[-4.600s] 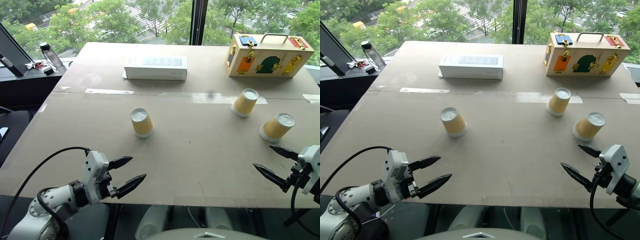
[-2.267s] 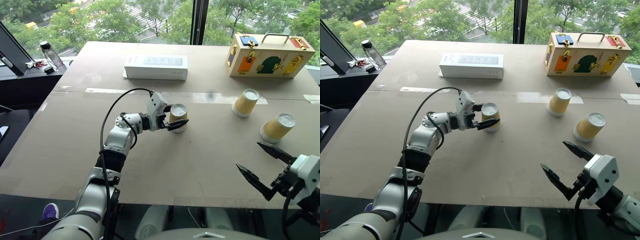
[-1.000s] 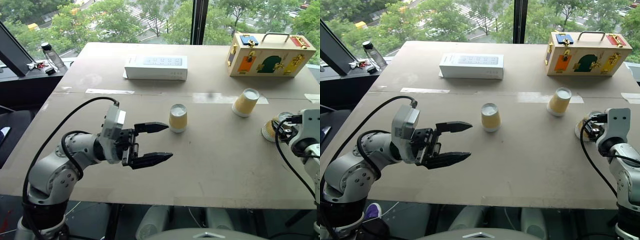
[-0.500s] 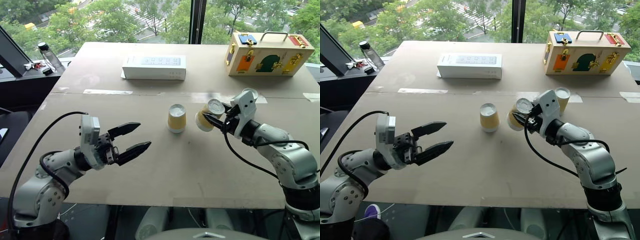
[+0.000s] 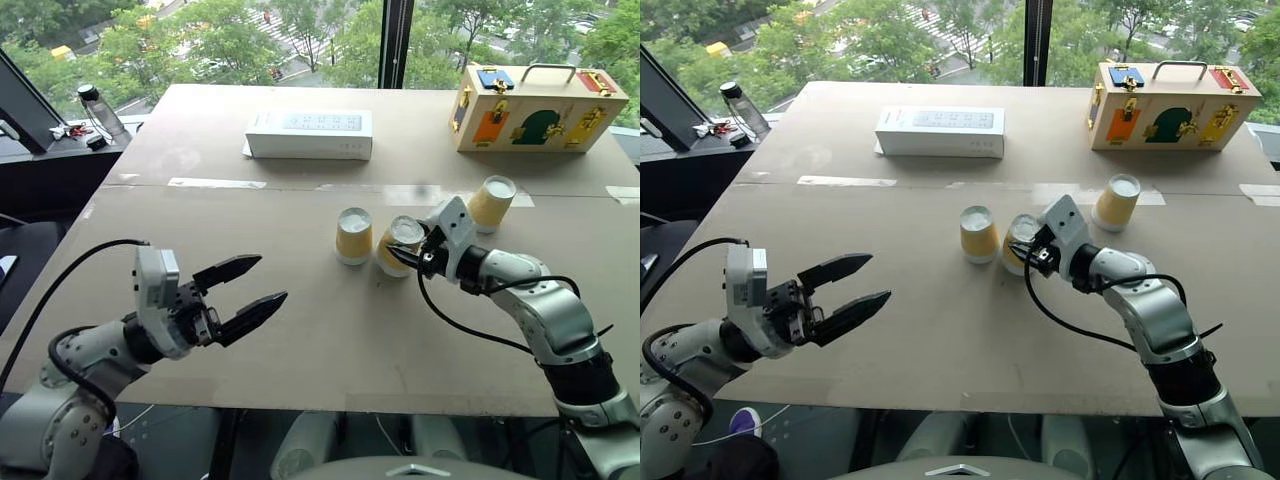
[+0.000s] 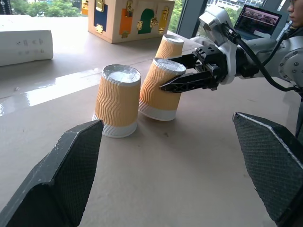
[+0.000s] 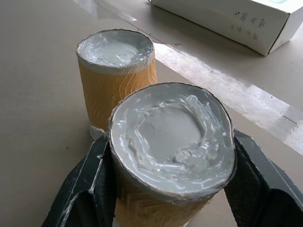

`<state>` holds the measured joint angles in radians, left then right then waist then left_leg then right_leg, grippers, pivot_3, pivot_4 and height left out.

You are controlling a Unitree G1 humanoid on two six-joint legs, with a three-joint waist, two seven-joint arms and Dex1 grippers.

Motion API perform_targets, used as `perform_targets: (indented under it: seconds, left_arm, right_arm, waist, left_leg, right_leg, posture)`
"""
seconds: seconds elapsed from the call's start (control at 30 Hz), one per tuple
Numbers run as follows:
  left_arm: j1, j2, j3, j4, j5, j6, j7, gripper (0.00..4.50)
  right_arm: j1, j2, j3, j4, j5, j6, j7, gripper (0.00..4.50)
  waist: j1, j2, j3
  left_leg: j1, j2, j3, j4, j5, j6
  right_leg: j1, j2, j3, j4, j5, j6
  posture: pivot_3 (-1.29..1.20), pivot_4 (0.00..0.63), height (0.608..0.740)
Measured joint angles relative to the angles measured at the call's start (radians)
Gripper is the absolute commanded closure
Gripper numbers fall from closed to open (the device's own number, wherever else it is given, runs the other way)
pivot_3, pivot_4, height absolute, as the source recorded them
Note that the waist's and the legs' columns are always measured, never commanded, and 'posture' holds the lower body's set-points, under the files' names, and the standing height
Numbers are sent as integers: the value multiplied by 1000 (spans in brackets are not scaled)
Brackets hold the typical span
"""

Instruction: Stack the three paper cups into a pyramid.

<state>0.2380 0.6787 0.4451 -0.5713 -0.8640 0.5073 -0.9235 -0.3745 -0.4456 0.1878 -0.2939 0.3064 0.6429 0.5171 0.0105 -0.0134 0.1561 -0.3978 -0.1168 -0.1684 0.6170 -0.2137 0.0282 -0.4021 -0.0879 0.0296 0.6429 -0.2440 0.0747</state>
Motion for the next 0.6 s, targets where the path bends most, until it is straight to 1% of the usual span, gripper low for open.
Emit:
perform_targets:
  seconds: [0.2,0.3,0.37,0.6]
  left_arm:
    - [-1,3,0,0,0,-14,-8,0]
    - [-5,4,0,3,0,-14,-10,0]
    - [-10,4,0,4,0,-15,-11,0]
    - [-18,5,-1,14,1,-15,-22,0]
  right_arm:
    - [-17,43,11,23,-41,-8,-9,1846]
    - [-20,54,20,33,-67,-21,-12,855]
    - [-21,61,35,45,-83,-21,-13,30]
    - [-19,48,25,19,-95,-58,13,30]
  waist:
    - [0,0,0]
    - [-1,0,0]
    - [-1,0,0]
    - [0,0,0]
  left_leg:
    - [0,0,0,0,0,0]
    - [0,0,0,0,0,0]
    - [0,0,0,0,0,0]
    - [0,0,0,-1,0,0]
  right_leg:
    - [0,1,0,0,0,0]
    - [0,1,0,0,0,0]
    - [0,1,0,0,0,0]
    - [0,1,0,0,0,0]
  posture:
    - [0,150,740]
    - [0,150,740]
    - [0,150,740]
    - [0,150,740]
